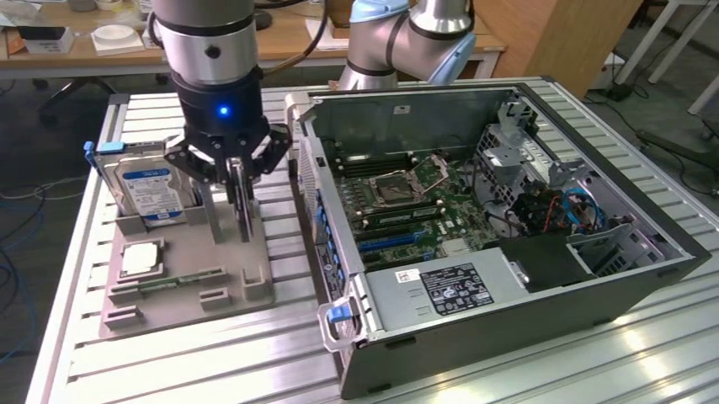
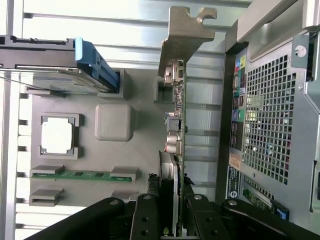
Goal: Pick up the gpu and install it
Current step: 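Pick up the gpu and move the gpu toward the slot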
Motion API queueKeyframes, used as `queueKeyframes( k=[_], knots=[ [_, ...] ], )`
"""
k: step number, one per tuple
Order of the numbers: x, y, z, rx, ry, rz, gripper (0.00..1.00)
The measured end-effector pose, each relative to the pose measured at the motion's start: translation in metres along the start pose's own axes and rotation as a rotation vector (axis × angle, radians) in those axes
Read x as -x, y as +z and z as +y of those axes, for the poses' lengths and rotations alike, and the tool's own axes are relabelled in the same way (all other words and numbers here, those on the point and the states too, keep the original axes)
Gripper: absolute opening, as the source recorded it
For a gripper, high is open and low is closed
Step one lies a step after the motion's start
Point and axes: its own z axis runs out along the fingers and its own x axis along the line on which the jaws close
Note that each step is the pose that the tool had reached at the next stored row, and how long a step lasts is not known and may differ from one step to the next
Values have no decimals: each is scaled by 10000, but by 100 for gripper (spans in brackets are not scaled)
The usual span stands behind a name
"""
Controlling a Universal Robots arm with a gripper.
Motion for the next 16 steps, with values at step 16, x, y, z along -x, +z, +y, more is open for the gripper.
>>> queueKeyframes(
  k=[16],
  knots=[
    [3, -349, 16, 1, 1, 0, 27]
  ],
)
